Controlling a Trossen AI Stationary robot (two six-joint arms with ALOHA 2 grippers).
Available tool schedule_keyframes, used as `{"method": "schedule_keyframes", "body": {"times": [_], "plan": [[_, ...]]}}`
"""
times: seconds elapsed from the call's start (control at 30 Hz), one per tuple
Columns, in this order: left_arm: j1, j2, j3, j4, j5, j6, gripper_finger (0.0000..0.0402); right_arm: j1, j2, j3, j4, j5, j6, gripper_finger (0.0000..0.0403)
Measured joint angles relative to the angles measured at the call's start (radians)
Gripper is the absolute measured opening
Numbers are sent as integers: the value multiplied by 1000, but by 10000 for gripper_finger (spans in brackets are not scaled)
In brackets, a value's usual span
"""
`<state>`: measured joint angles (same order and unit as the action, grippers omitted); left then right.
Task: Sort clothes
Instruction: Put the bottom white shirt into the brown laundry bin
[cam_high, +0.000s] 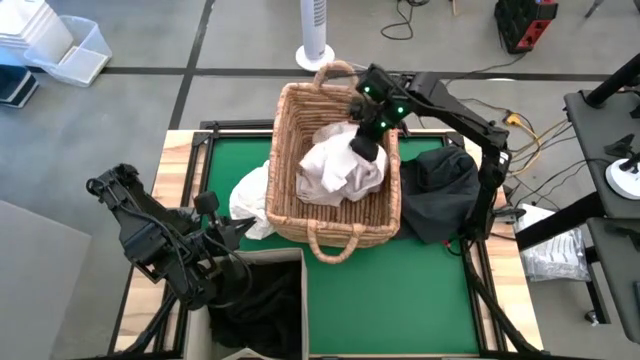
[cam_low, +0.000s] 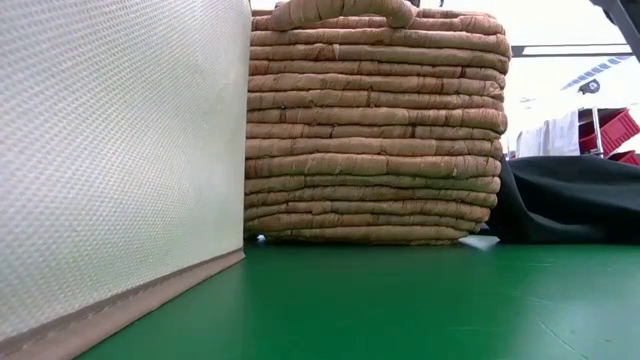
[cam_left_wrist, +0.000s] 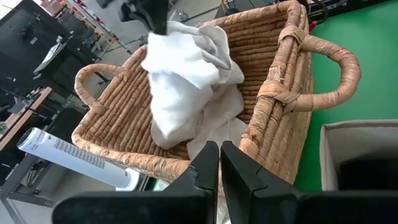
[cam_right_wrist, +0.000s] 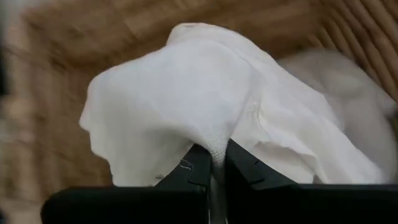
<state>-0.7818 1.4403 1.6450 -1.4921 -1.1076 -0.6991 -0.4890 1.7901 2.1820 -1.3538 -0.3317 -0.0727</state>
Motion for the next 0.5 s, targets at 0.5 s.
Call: {"method": "schedule_keyframes", "body": {"times": [0.5], "plan": [[0, 0, -54, 15, -3, 0, 0, 70, 0, -169, 6, 82, -69, 12]]}}
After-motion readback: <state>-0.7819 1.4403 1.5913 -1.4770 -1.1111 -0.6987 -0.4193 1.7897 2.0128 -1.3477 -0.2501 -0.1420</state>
